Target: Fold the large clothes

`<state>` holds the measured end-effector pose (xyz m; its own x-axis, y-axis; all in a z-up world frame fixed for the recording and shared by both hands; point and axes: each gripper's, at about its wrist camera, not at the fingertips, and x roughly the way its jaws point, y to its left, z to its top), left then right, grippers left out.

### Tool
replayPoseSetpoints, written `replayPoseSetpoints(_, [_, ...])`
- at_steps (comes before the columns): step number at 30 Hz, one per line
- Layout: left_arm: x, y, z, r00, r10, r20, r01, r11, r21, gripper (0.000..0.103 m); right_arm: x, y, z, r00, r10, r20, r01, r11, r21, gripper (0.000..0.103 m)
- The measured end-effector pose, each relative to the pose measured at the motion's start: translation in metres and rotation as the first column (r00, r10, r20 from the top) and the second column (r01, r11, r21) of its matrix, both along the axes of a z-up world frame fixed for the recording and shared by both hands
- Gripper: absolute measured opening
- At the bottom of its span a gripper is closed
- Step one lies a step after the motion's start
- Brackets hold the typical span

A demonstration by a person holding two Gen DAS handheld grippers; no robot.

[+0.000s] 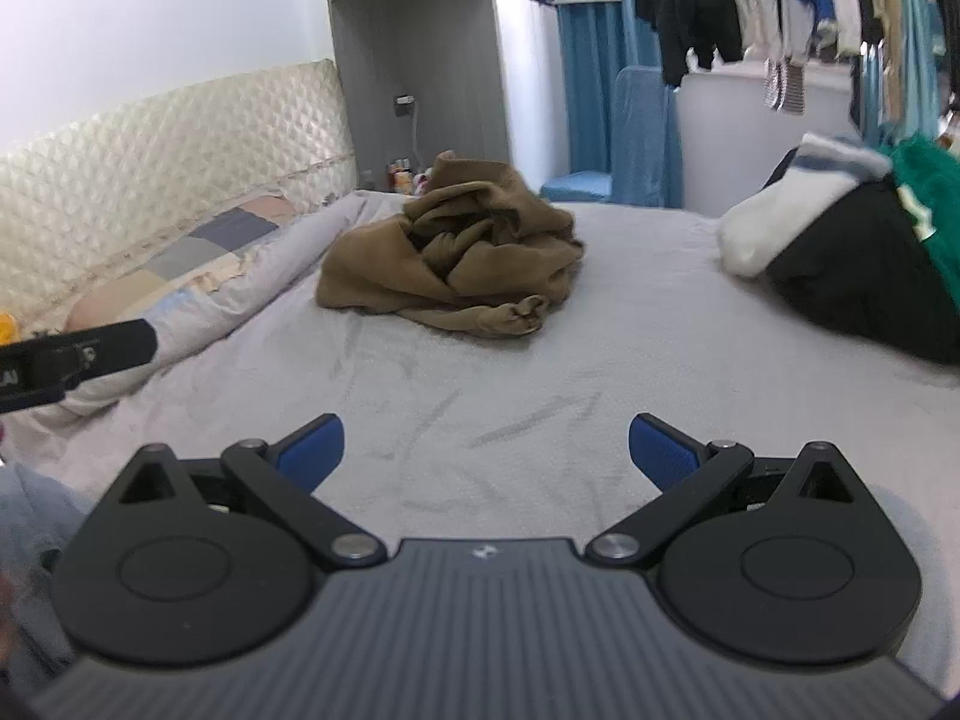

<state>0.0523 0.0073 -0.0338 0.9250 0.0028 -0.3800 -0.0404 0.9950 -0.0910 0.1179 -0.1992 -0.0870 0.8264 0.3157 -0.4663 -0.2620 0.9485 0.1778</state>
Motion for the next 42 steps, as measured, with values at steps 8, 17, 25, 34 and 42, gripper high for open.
replayPoseSetpoints(8, [0.047,0.014,-0.008,0.999,-0.025,-0.040,0.024,0.999,-0.021,0.103,0.031,0.014,-0.006,0.999,0.013,-0.029,-0.014,1.000,-0.011,0.103])
replayPoseSetpoints(17, [0.122,0.033,-0.008,0.998,-0.016,-0.053,0.016,1.000,-0.009,0.103,0.087,0.035,-0.011,0.997,0.002,-0.078,-0.005,1.000,-0.029,0.103])
replayPoseSetpoints(25, [0.223,0.068,-0.016,0.999,0.004,-0.051,-0.006,0.999,-0.040,0.103,0.165,0.057,-0.013,0.991,-0.055,-0.125,0.052,0.998,-0.025,0.103])
replayPoseSetpoints(34, [0.358,0.093,-0.057,0.995,0.013,-0.100,-0.022,0.995,-0.094,0.103,0.277,0.084,-0.029,0.984,-0.078,-0.161,0.085,0.996,0.034,0.103])
replayPoseSetpoints(42, [0.462,0.101,-0.116,0.996,0.003,-0.088,-0.018,0.986,-0.164,0.100,0.352,0.098,-0.058,0.990,-0.089,-0.109,0.098,0.992,0.083,0.099])
